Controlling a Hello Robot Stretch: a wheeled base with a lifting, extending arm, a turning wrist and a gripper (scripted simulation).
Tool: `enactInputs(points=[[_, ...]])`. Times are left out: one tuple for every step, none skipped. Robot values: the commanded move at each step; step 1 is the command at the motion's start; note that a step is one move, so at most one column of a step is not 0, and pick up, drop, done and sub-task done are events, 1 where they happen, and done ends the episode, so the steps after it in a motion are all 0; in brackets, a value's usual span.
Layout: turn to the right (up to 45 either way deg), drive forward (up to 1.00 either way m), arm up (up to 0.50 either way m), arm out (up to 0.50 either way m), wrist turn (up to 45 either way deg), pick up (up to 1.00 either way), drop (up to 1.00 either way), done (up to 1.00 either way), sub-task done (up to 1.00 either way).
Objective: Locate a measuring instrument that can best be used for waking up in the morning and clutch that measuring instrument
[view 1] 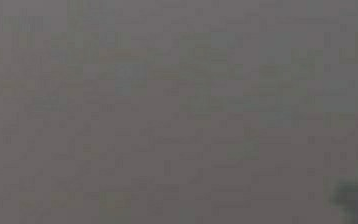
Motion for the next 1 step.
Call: enactInputs(points=[[0.0, 0.0, 0.0, 0.0, 45.0, 0.0, 0.0, 0.0, 0.0]])
